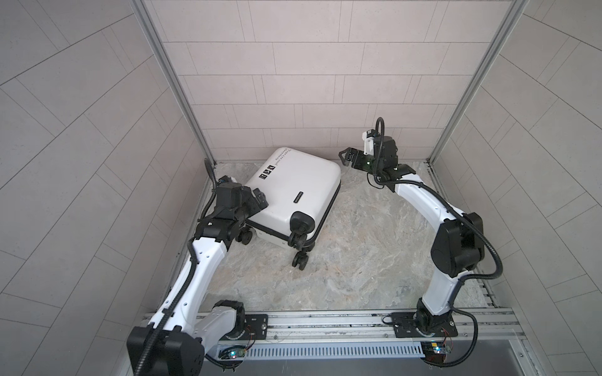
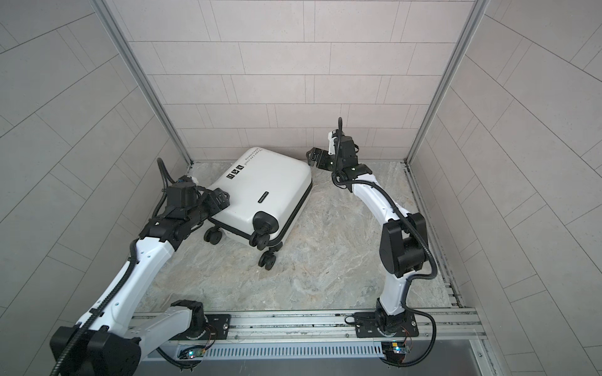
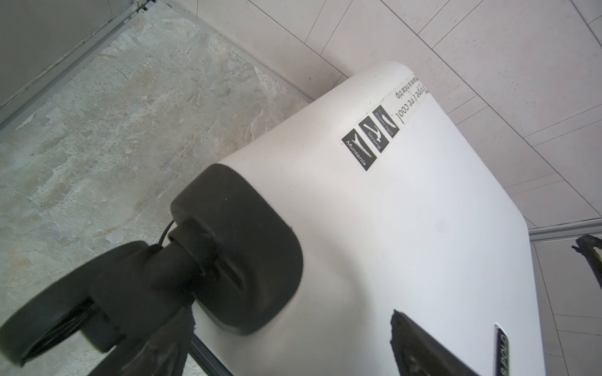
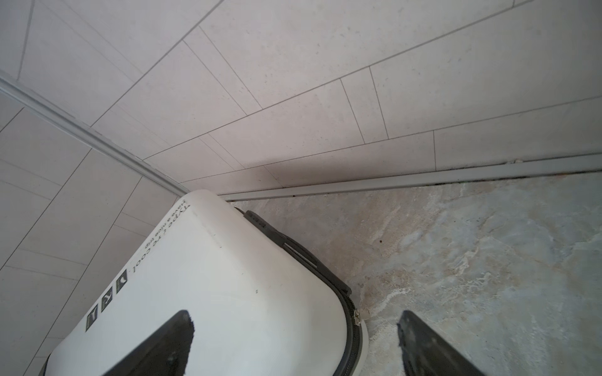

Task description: Pack the luggage

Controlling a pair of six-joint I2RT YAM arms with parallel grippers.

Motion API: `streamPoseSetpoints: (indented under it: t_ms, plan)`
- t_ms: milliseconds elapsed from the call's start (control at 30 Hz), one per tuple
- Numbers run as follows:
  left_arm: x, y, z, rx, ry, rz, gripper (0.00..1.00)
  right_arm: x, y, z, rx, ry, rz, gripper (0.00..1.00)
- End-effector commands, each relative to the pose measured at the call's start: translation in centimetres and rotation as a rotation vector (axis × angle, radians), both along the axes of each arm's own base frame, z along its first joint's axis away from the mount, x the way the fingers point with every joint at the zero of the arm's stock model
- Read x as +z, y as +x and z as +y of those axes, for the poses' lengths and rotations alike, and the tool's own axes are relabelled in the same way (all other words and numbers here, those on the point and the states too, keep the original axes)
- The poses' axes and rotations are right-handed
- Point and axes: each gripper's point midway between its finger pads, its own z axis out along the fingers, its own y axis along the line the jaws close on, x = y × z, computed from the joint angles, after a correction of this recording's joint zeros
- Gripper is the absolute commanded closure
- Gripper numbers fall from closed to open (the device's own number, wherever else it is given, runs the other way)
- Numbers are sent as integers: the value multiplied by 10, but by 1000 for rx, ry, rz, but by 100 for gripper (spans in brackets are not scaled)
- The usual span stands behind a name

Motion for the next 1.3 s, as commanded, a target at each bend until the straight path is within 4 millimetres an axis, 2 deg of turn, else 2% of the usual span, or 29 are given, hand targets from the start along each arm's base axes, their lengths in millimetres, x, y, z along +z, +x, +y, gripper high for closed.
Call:
streamPoseSetpoints:
  t_ms: [0, 167, 333, 500, 633, 767, 900, 1133, 1267]
  plan:
    - [3, 13, 18, 59, 64, -2, 0, 6, 12, 3, -27, 100, 7, 0]
    - [1, 35, 30, 96, 71, 3, 0, 3, 25, 15, 72, 126, 20, 0]
    - [0, 63, 47, 124, 67, 14, 0, -7, 44, 36, 230, 295, 76, 1]
    - [-5, 98, 62, 130, 61, 28, 0, -19, 61, 47, 271, 353, 84, 2]
    - [-10, 127, 65, 98, 53, 32, 0, -18, 65, 59, 315, 376, 73, 2]
    - [-11, 152, 59, 48, 37, 17, 0, -24, 56, 82, 385, 355, 82, 2]
    - [-15, 164, 52, 7, 15, 15, 1, -33, 40, 102, 441, 303, 101, 3]
    - [-18, 162, 49, -11, 17, 20, 3, -35, 9, 128, 513, 266, 119, 3]
    - [-15, 157, 46, -44, 32, 18, 3, -31, -25, 148, 582, 242, 124, 4]
